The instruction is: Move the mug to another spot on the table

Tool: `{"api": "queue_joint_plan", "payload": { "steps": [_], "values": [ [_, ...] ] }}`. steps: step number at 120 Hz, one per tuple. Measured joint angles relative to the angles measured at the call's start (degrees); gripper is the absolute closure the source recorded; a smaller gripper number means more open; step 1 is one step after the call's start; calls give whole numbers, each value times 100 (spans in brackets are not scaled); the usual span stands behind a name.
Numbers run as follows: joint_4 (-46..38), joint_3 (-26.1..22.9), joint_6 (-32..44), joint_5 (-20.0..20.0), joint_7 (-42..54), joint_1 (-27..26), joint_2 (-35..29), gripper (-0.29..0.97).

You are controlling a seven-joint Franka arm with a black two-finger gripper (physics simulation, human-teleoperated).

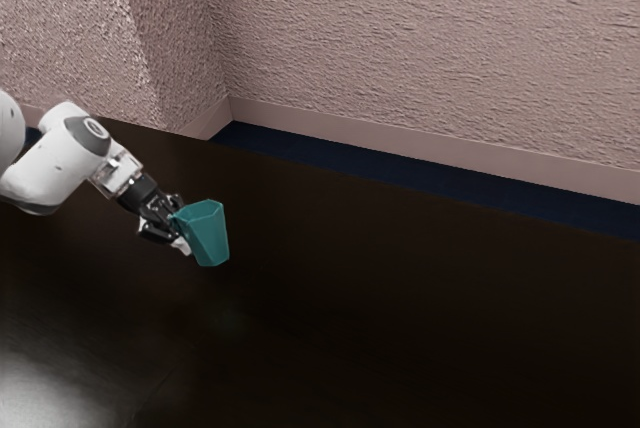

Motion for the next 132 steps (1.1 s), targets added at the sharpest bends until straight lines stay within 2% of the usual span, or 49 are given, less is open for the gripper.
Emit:
{"api": "queue_joint_plan", "payload": {
  "steps": [33, 56, 97, 132],
  "values": [
    [-1350, -286, 734, -34, -57, -2, -858, 72],
    [-2059, -472, 1257, -155, -64, -23, -1319, 78],
    [-2491, -759, 1691, -516, -53, -112, -1434, 77],
    [-3046, -780, 2000, -703, -56, -107, -1728, 74]
  ]
}}
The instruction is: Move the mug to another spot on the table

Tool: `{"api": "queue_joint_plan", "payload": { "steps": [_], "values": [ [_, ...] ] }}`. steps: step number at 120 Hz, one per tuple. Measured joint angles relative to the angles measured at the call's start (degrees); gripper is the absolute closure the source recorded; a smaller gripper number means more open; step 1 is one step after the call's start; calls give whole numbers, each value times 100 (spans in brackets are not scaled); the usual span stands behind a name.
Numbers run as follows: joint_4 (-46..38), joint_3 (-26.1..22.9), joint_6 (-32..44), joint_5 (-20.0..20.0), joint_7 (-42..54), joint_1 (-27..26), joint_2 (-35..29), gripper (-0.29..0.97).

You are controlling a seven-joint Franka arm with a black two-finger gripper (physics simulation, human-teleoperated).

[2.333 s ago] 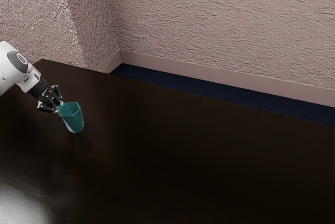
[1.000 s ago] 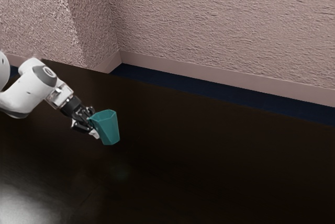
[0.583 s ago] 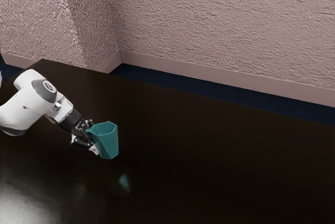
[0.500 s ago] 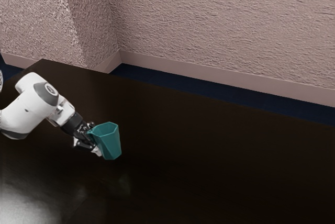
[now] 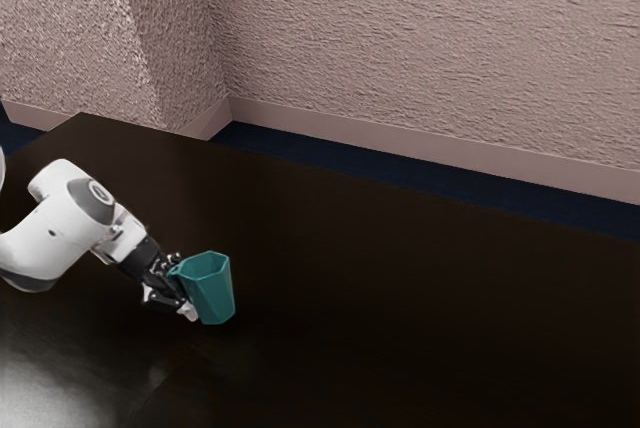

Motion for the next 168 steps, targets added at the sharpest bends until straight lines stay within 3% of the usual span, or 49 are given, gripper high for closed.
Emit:
{"api": "queue_joint_plan", "payload": {
  "steps": [59, 87, 104, 130, 168],
  "values": [
    [-503, -110, 390, -302, 22, -12, -173, 75],
    [-503, -307, 420, -226, -35, -21, -138, 33],
    [-497, -316, 422, -209, -77, 3, -100, 17],
    [-483, -316, 424, -202, -126, 0, -78, 6],
    [-310, -294, 457, -194, -172, 35, 84, 1]
  ]
}}
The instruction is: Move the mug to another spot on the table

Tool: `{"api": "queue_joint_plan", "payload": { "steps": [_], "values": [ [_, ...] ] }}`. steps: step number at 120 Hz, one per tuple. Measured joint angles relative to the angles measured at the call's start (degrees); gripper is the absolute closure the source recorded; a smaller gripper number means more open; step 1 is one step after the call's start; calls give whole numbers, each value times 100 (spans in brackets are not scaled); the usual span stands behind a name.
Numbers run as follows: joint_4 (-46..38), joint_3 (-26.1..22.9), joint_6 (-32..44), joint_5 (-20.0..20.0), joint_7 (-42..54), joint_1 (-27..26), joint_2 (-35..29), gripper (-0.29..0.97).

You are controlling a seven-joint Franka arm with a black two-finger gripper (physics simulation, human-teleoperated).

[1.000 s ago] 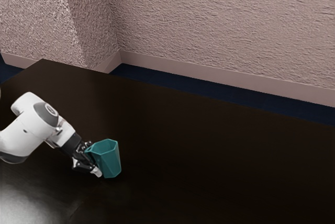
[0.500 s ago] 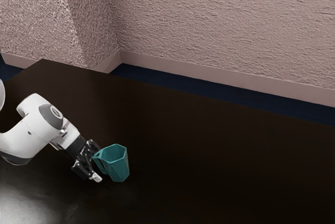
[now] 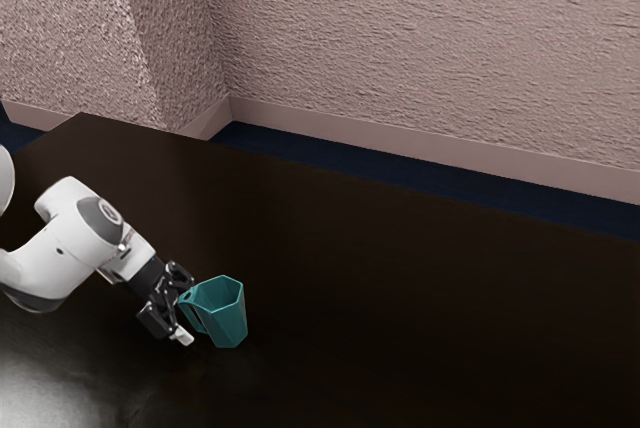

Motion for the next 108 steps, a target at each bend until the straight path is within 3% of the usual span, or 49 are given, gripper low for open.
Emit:
{"api": "queue_joint_plan", "payload": {
  "steps": [58, 75, 92, 108],
  "values": [
    [12, 636, 9, 119, -110, 95, -478, 0],
    [323, 661, -20, 1340, -706, 115, -524, 0],
    [1010, 645, -418, 2992, -1784, 96, -528, 0],
    [1803, 528, -1166, 3953, -3026, 129, -531, 0]
  ]
}}
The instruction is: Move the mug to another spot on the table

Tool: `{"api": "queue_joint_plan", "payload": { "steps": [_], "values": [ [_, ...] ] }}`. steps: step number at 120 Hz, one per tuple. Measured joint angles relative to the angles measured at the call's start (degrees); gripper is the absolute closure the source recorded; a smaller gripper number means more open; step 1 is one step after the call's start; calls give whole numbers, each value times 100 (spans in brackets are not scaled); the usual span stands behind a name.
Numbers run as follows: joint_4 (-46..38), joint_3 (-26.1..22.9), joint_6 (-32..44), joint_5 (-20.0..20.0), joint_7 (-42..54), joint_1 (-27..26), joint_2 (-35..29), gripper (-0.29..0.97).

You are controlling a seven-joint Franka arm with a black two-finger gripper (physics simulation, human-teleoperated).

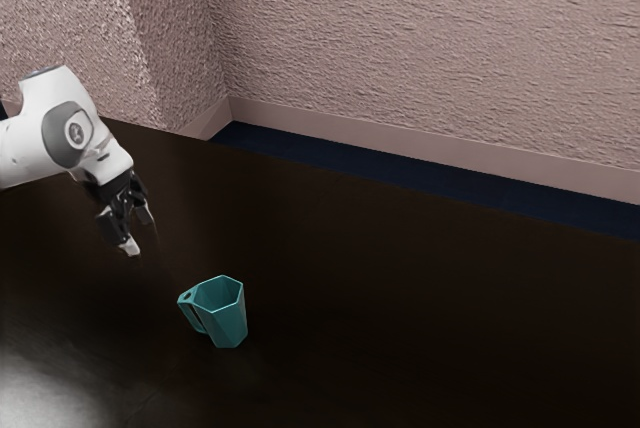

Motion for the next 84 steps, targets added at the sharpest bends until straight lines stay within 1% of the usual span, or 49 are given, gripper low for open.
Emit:
{"api": "queue_joint_plan", "payload": {
  "steps": [6, 13, 22, 28, 32, 37, 43, 51, 56, 60, 67, 84],
  "values": [
    [329, -115, -330, 217, -508, 57, -31, 0],
    [562, -248, -670, 383, -1121, 107, -171, 0],
    [998, -721, -1118, 569, -1914, 462, -339, 0],
    [1363, -895, -1436, 691, -2426, 481, -406, 0],
    [1595, -941, -1656, 754, -2751, 342, -443, 0],
    [1883, -964, -1929, 827, -3133, 21, -466, 0],
    [2212, -929, -2246, 886, -3557, -531, -459, 0],
    [2606, -706, -2657, 947, -4073, -1405, -452, 0],
    [2781, -635, -2877, 974, -4370, -1781, -488, 0],
    [2897, -600, -3032, 992, -4596, -1972, -538, 0],
    [3036, -577, -3280, 1017, -4966, -2029, -617, 0],
    [3106, -639, -3697, 1034, -5715, -1582, -690, 0]
  ]
}}
